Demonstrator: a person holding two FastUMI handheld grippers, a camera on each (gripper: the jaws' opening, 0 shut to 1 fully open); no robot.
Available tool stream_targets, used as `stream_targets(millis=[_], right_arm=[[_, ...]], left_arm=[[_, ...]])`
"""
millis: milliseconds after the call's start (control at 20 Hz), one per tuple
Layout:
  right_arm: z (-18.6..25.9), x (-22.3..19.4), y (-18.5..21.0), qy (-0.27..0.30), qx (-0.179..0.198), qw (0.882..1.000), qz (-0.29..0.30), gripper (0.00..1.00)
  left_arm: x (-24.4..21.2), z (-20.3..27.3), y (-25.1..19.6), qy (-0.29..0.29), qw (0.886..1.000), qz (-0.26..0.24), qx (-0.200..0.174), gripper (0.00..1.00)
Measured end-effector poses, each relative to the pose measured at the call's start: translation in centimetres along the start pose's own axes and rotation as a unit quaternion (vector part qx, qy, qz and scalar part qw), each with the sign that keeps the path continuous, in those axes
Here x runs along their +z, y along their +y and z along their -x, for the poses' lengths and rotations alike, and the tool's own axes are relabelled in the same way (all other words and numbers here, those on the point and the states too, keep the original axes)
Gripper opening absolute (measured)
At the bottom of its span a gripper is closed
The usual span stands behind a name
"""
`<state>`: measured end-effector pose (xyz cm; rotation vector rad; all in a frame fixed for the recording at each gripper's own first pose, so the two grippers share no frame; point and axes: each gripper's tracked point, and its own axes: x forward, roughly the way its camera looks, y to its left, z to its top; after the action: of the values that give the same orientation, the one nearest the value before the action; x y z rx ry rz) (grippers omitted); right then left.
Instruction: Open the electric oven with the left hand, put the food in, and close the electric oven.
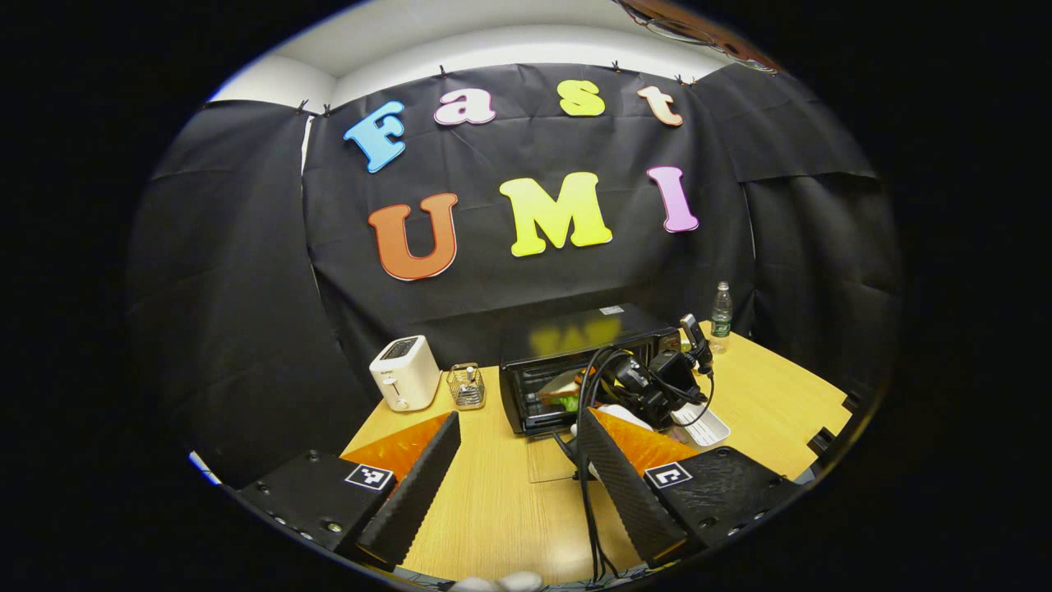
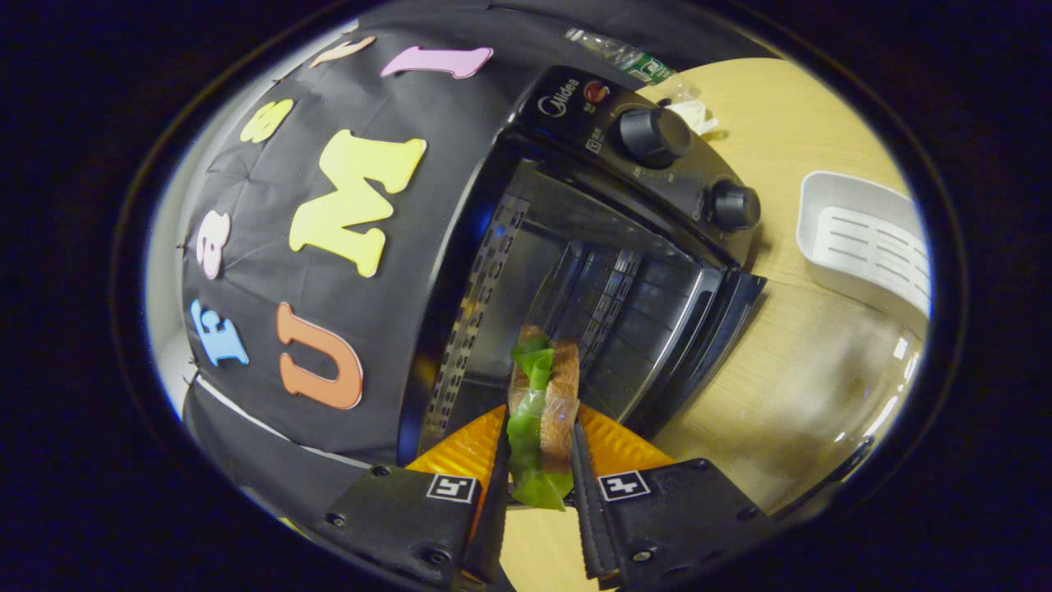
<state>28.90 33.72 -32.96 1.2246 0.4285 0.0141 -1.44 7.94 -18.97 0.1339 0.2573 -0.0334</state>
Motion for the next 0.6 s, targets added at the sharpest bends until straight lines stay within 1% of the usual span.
stream_targets(millis=[50,100,150,200,250,300,350,400,450,500,550,600], right_arm=[[-0.5,0.0,-0.1,-0.008,-0.004,1.000,-0.001,0.41],[-1.2,-0.2,-0.3,-0.009,-0.006,1.000,-0.001,0.31],[-1.4,-0.5,-0.7,-0.009,-0.016,1.000,0.008,0.31],[-1.6,-0.7,-1.3,-0.007,-0.029,0.999,0.022,0.45],[-1.6,-0.6,-1.8,-0.006,-0.041,0.998,0.040,0.49],[-1.9,-0.6,-2.3,-0.004,-0.052,0.997,0.055,0.41],[-1.9,-0.5,-2.1,0.003,-0.050,0.997,0.065,0.60],[-1.8,-0.4,-1.9,0.008,-0.051,0.996,0.079,0.66],[-1.4,-0.3,-1.8,0.009,-0.054,0.993,0.109,0.77],[-0.8,0.2,-2.1,0.004,-0.071,0.986,0.151,0.88],[-0.3,1.0,-2.4,0.000,-0.088,0.978,0.187,0.86],[0.4,1.6,-2.4,-0.004,-0.091,0.973,0.211,1.00]], left_arm=[[0.1,-0.2,0.2,0.001,1.000,0.002,0.002,0.95],[0.0,-0.4,0.5,0.003,1.000,0.002,0.004,0.95],[0.0,-0.5,0.7,0.004,1.000,0.002,0.006,0.95],[0.1,-0.8,1.0,0.004,1.000,0.003,0.007,0.95],[0.2,-0.8,1.0,0.003,1.000,0.004,0.008,0.95],[0.1,-0.9,1.1,0.003,1.000,0.006,0.008,0.95],[0.1,-1.1,1.0,0.002,1.000,0.010,0.007,0.95],[0.2,-1.1,1.1,0.001,1.000,0.013,0.008,0.96],[0.3,-1.2,1.1,0.001,1.000,0.018,0.006,0.95],[0.6,-1.0,1.1,-0.002,1.000,0.022,0.006,0.95],[0.8,-1.1,1.1,-0.005,1.000,0.026,0.006,0.95],[1.0,-1.2,1.2,-0.007,1.000,0.027,0.008,0.95]])
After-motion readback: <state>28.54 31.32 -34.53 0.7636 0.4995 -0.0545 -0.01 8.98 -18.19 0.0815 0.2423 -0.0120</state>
